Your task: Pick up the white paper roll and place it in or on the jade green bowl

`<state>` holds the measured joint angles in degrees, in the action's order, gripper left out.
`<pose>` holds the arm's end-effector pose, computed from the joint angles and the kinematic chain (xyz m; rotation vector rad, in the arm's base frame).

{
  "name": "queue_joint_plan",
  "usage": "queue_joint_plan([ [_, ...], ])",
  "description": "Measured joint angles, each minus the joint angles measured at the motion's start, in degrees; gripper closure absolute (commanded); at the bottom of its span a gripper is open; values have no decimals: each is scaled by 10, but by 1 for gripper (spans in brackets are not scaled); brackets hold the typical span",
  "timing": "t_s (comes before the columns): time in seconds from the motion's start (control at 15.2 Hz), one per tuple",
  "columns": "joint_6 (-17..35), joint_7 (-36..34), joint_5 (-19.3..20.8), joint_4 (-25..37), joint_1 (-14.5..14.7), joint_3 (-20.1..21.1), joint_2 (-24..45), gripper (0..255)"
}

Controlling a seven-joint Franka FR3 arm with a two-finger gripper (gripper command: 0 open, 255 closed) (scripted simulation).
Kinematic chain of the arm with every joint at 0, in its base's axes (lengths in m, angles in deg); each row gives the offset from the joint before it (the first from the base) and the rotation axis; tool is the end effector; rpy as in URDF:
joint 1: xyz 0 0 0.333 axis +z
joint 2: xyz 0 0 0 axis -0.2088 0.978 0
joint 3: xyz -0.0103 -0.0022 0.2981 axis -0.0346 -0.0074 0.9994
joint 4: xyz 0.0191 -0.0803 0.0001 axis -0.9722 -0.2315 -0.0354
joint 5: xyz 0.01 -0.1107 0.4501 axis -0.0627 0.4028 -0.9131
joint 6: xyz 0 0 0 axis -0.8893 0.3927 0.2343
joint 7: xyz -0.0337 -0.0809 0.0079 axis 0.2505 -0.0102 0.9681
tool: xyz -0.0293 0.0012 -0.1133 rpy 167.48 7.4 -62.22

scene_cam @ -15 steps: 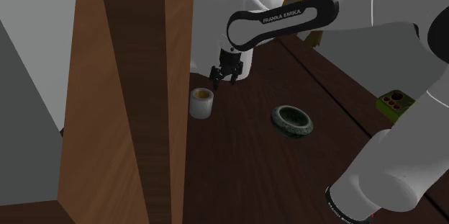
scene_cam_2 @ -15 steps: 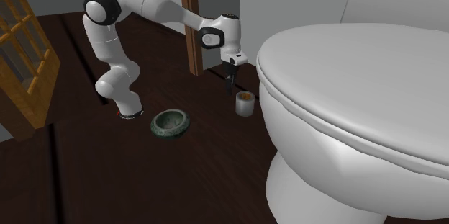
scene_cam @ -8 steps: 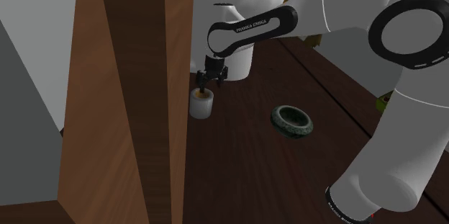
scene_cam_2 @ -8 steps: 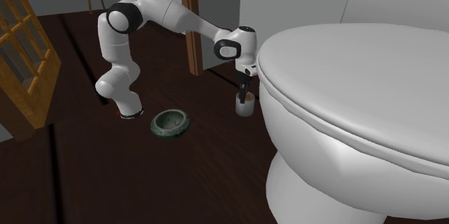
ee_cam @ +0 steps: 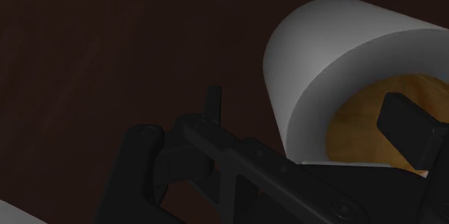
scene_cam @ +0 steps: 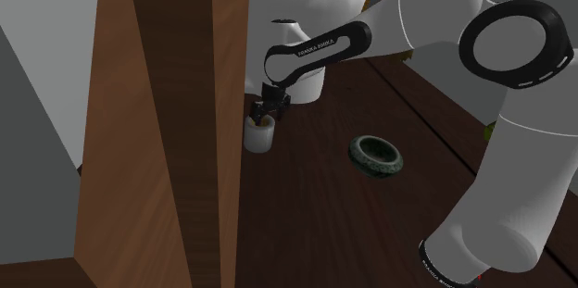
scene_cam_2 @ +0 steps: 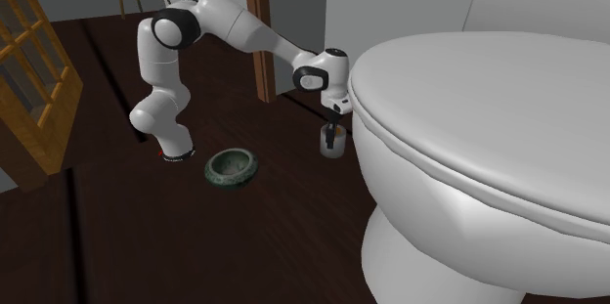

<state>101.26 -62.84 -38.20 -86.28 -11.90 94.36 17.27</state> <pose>0.6642 0.0656 0.2865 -3.1363 0.1181 -0.0309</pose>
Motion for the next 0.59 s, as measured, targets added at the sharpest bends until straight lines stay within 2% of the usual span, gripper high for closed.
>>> queue_joint_plan([
  [0.33, 2, 0, 0, 0, 0, 0, 2, 0],
  [0.4, 2, 0, 0, 0, 0, 0, 2, 255],
  [0.59, 2, 0, 0, 0, 0, 0, 2, 255],
])
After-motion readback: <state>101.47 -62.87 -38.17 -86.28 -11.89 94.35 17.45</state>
